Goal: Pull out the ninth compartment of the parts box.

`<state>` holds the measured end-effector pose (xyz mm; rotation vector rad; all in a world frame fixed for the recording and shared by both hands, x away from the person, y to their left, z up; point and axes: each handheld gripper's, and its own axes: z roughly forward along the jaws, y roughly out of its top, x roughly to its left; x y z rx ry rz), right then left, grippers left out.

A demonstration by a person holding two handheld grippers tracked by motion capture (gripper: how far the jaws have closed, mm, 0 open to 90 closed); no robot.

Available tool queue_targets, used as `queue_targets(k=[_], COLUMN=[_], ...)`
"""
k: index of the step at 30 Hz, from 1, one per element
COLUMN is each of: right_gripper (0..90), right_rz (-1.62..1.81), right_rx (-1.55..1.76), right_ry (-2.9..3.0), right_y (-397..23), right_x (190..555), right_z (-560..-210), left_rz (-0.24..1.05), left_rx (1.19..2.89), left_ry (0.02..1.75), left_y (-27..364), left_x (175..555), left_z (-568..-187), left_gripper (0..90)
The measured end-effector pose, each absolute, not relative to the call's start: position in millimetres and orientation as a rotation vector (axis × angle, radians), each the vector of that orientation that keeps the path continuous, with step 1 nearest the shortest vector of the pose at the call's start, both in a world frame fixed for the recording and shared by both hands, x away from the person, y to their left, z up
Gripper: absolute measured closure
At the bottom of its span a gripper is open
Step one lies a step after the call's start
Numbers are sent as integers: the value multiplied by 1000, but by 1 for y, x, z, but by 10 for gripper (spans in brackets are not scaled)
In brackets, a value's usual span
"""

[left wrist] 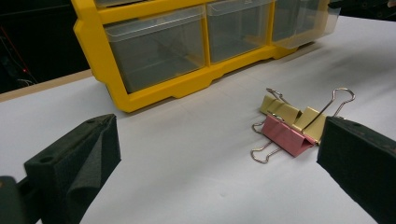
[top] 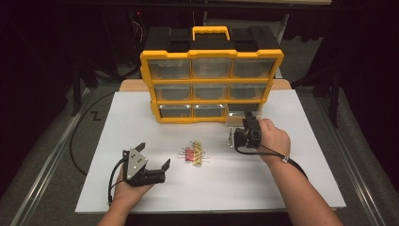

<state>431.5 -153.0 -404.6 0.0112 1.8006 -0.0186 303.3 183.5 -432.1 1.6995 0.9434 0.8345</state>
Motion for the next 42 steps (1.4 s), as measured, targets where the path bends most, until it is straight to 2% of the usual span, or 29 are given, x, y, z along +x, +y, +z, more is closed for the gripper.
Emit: queue_targets(k=[3, 7, 9, 42], right_gripper=[634, 760, 775, 782], right_rz=[-41, -50, -52, -37], right_rx=[6, 2, -3, -28], right_ry=[1812, 1811, 1800, 1794], right_y=[-152, -153, -153, -158], right_x=[436, 440, 440, 401], right_z=[-402, -401, -401, -403], left_rz=[835, 835, 834, 835], left_rx=[1698, 1697, 1696, 1680], left_ry=[945, 945, 946, 945], left_y=[184, 185, 185, 185], left_x=[303, 303, 303, 303], left_z=[-432, -432, -432, -430], left_gripper=[3, 3, 3, 3])
